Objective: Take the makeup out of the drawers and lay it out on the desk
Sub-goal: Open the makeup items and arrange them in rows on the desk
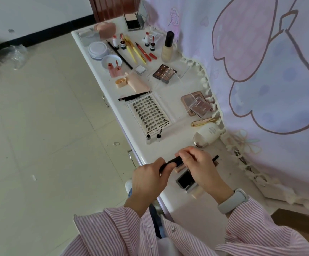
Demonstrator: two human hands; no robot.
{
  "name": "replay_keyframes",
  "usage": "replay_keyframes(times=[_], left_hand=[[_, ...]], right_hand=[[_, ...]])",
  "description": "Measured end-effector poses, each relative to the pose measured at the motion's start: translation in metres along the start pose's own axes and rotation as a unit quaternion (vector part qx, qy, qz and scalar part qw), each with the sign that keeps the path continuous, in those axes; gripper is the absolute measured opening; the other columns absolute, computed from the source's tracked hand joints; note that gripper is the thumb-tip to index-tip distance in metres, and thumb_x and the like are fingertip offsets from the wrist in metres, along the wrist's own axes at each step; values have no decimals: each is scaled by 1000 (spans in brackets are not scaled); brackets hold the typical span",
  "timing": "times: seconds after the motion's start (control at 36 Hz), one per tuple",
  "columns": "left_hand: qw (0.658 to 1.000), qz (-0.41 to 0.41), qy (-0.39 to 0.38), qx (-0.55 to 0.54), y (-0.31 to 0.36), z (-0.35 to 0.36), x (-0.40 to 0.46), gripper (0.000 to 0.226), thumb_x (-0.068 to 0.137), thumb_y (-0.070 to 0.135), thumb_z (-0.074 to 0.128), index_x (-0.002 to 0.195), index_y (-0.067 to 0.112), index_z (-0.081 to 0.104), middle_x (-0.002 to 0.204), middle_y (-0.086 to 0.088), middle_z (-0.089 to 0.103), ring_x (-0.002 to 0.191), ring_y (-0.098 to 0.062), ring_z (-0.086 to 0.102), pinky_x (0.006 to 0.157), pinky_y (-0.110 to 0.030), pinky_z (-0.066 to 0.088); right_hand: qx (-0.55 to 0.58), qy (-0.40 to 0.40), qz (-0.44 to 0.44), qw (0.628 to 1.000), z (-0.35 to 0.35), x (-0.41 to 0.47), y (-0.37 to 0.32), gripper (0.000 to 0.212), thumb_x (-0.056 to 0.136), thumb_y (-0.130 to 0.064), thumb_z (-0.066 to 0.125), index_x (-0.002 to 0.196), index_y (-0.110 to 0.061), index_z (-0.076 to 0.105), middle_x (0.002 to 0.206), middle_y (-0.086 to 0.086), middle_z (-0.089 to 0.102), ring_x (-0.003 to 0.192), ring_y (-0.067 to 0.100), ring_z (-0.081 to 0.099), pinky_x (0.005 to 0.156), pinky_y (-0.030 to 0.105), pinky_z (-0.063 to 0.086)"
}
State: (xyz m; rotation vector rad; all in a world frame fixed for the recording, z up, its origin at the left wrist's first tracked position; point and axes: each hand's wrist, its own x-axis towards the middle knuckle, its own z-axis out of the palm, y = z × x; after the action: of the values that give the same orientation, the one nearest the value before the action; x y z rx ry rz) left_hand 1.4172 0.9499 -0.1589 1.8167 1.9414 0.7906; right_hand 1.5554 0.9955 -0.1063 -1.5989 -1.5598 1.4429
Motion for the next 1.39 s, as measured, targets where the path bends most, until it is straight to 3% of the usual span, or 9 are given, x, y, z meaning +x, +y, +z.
replay_keyframes(times=[0.17, 0.25, 0.39, 0.58, 0.67, 0.75, 0.86, 1.11, 1.39], left_hand=[[994, -22, -102, -16, -7, -1, 3, 53, 81, 73, 33, 72, 23, 47, 47, 12, 33, 45, -8, 38, 46, -20, 32], [990, -18, -136, -27, -12, -4, 4, 39, 89, 59, 41, 87, 22, 54, 60, 12, 42, 55, -8, 45, 56, -24, 40], [993, -24, -96, -62, -31, 5, -3, 25, 96, 24, 42, 106, 12, 61, 85, 1, 55, 65, -14, 52, 61, -29, 46], [999, 9, -35, 25, -38, 28, -1, 33, 71, 0, 76, 103, 6, 69, 80, -9, 58, 67, -25, 58, 60, -35, 50], [998, 24, 0, 62, -33, 35, 5, 38, 61, -1, 84, 95, 13, 73, 76, -5, 61, 68, -25, 58, 61, -34, 47], [997, 17, 20, 69, -32, 41, 9, 36, 58, 2, 86, 89, 15, 74, 74, -3, 62, 66, -24, 58, 63, -35, 47], [997, 5, 33, 74, -34, 48, 12, 31, 58, 9, 88, 85, 17, 74, 73, -1, 60, 66, -22, 56, 64, -33, 44], [995, 17, 58, 85, -36, 57, 18, 14, 73, 21, 70, 86, 20, 73, 76, 5, 63, 74, -18, 58, 68, -34, 42], [991, 24, 73, 108, -42, 60, 14, 28, 83, 34, 49, 90, 18, 71, 89, 3, 65, 84, -19, 59, 75, -38, 45]], right_hand=[[-33, -28, -29, 999, -5, 4, 4, 16, 95, -10, 47, 90, -18, 61, 87, -4, 64, 80, 3, 62, 64, 6, 44], [-65, 6, -35, 997, -12, 10, 9, 14, 94, -10, 48, 96, -18, 60, 92, -12, 61, 87, -4, 57, 75, 1, 40], [-70, 89, -3, 994, -25, 27, 20, 11, 91, -8, 50, 93, -16, 58, 85, -10, 57, 79, 0, 54, 66, -1, 39], [-267, -5, -20, 964, -15, 59, 39, 16, 89, -12, 57, 104, -17, 60, 99, -4, 58, 91, 8, 52, 68, 3, 34], [-320, -20, -43, 946, -10, 67, 39, 15, 89, -13, 58, 102, -16, 63, 88, -8, 54, 90, 9, 46, 67, 0, 29], [-331, -27, -46, 942, -8, 72, 36, 17, 89, -15, 58, 105, -16, 64, 88, -6, 48, 88, 10, 47, 62, 11, 25], [-307, -41, -60, 949, -11, 75, 33, 26, 92, -9, 51, 114, -14, 63, 96, -4, 54, 87, 5, 47, 75, 0, 28], [-296, 40, -89, 950, -32, 77, 36, 20, 91, -5, 51, 102, -7, 67, 102, 6, 67, 97, 19, 60, 86, 28, 48], [-487, 153, -46, 859, -51, 124, 24, 39, 90, -20, 52, 126, -6, 44, 130, 13, 48, 106, 29, 55, 73, 35, 47]])
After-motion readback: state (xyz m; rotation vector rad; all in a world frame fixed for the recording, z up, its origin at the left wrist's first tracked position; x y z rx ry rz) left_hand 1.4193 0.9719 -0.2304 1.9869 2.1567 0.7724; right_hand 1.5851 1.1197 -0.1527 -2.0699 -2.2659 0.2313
